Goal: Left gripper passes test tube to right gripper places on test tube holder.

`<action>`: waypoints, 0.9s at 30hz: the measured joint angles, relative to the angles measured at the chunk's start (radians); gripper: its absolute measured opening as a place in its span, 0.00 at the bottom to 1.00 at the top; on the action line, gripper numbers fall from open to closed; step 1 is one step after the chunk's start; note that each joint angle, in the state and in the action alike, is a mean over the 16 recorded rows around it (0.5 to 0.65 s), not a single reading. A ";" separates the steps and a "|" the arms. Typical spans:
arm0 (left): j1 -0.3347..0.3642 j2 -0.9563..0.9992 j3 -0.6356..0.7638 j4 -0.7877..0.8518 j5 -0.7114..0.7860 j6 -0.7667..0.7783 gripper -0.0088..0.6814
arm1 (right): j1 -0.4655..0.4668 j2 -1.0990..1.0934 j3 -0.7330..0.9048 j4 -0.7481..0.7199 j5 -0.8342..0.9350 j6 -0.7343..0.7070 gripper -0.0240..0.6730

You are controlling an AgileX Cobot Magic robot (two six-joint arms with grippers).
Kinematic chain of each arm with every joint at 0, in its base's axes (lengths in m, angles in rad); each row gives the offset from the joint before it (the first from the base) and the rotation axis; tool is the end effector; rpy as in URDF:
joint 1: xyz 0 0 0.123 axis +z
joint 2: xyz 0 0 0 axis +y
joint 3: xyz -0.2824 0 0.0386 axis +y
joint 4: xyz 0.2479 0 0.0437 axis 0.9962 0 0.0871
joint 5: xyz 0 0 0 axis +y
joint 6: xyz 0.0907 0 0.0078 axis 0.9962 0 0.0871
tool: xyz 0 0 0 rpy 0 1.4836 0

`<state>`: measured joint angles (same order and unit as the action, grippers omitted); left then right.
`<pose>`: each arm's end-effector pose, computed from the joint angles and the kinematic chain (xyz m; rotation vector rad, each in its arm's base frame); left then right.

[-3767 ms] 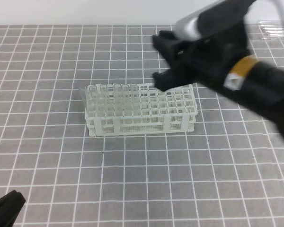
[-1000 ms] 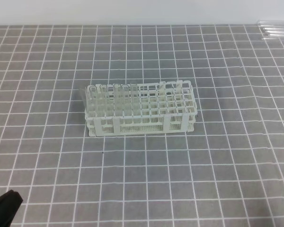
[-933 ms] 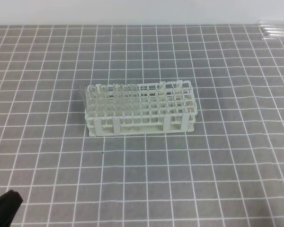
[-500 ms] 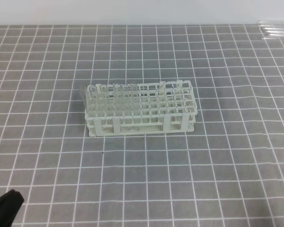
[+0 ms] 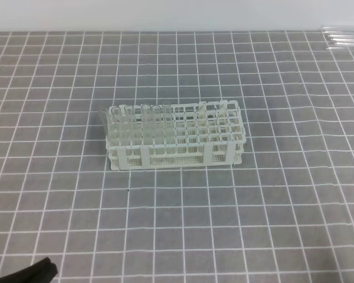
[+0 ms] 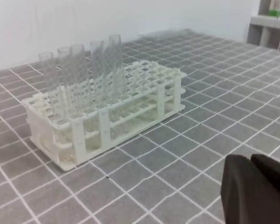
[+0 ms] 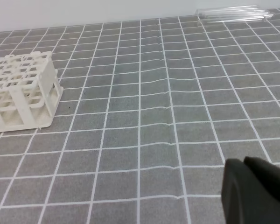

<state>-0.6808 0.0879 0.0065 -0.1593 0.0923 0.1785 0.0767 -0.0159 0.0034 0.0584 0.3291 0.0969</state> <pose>0.0485 -0.0411 0.1973 0.5922 1.5878 -0.5100 0.0527 0.0058 0.1831 0.0545 1.8024 0.1803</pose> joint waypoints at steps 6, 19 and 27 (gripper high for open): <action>0.139 -0.010 -0.001 -0.027 -0.005 0.074 0.01 | 0.000 0.000 0.000 0.000 0.000 0.000 0.02; 0.553 -0.093 0.004 -0.030 0.109 0.040 0.01 | 0.000 0.000 0.000 0.001 -0.002 0.002 0.02; 0.600 -0.117 0.005 -0.008 0.201 0.023 0.01 | 0.000 0.000 0.000 0.002 -0.002 0.002 0.02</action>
<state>-0.0804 -0.0294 0.0118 -0.1669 0.2937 0.2011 0.0767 -0.0159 0.0034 0.0605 0.3267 0.0990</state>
